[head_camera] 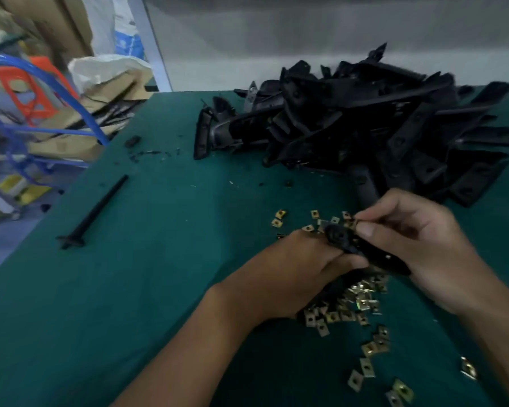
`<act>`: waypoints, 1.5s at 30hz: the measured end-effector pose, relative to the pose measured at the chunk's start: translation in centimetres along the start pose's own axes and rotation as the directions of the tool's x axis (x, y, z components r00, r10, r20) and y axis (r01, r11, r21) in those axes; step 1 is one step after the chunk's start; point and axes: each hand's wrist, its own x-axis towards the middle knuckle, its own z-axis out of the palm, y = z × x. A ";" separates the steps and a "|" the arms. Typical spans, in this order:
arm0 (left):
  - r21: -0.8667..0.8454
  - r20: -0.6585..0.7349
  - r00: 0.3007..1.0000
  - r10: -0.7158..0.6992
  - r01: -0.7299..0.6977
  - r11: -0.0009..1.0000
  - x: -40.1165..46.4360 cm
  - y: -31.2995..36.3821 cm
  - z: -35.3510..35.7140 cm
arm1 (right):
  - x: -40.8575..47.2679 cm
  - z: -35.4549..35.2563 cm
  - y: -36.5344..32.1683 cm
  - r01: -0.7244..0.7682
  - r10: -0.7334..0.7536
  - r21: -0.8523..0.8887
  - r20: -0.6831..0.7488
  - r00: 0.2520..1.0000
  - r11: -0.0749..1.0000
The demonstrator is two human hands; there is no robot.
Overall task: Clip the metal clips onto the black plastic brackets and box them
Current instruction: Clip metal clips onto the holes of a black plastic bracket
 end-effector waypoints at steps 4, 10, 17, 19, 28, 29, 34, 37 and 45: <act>-0.007 -0.026 1.000 0.001 -0.001 1.000 0.4 -0.9 0.3 | -0.2 0.2 -0.5 -0.010 0.010 -0.007 -0.001 1.000 1.000; -0.031 -0.080 0.996 0.040 -0.043 0.999 0.6 -1.2 0.6 | -0.3 0.8 -0.3 -0.064 0.074 0.125 -0.079 0.994 0.990; -0.068 -0.051 0.998 0.039 -0.043 0.997 0.5 -1.3 0.6 | -0.6 0.9 -0.5 -0.075 0.075 0.013 -0.115 0.991 0.997; -0.059 -0.064 0.997 0.034 -0.038 0.998 0.5 -1.5 0.6 | -0.6 0.9 -0.5 -0.083 0.082 -0.011 -0.074 0.994 0.996; -0.150 -0.125 0.987 -0.099 0.080 0.986 0.8 -1.6 0.9 | -0.1 0.4 0.2 -0.054 0.053 0.015 0.017 0.998 0.998; -0.160 -0.153 0.982 -0.108 0.083 0.984 0.8 -1.5 0.9 | 0.0 0.3 0.2 -0.039 0.039 0.027 0.030 0.999 0.999; -0.201 -0.286 0.952 -0.111 0.054 0.978 0.6 -2.0 -0.4 | 0.3 -0.5 1.4 -0.035 0.036 -0.208 0.002 0.999 0.977; -0.222 -0.317 0.943 -0.104 0.033 0.974 0.4 -2.4 -0.7 | 0.0 -0.5 2.3 0.005 0.040 -0.470 0.085 0.996 0.883; -0.664 -0.313 0.770 -0.555 0.240 0.708 -0.6 -3.0 -2.0 | -0.1 -0.5 2.5 0.186 -0.020 -0.758 0.222 0.975 0.625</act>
